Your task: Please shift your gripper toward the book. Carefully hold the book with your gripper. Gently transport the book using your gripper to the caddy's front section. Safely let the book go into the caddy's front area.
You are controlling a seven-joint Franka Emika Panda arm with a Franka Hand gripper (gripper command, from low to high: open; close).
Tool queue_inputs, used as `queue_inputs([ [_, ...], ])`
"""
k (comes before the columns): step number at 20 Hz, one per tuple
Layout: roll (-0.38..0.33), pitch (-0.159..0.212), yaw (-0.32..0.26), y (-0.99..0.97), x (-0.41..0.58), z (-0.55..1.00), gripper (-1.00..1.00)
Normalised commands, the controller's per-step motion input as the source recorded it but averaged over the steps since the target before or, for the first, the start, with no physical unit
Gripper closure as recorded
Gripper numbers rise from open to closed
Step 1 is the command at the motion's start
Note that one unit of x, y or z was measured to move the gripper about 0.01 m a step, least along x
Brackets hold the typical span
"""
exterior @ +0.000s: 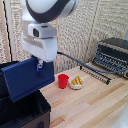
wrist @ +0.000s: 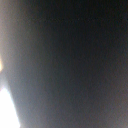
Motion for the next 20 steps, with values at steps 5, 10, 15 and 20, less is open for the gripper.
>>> queue_inputs([
  [5, 0.0, 0.047, -0.073, 0.77, -0.006, 0.18, 1.0],
  [10, 0.0, 0.025, -0.077, 0.78, 0.0, 0.3, 1.0],
  [15, -0.015, 0.034, -0.068, 0.81, 0.0, 0.24, 1.0],
  [20, -0.035, 0.004, -0.042, 0.29, 0.063, -0.02, -1.0],
])
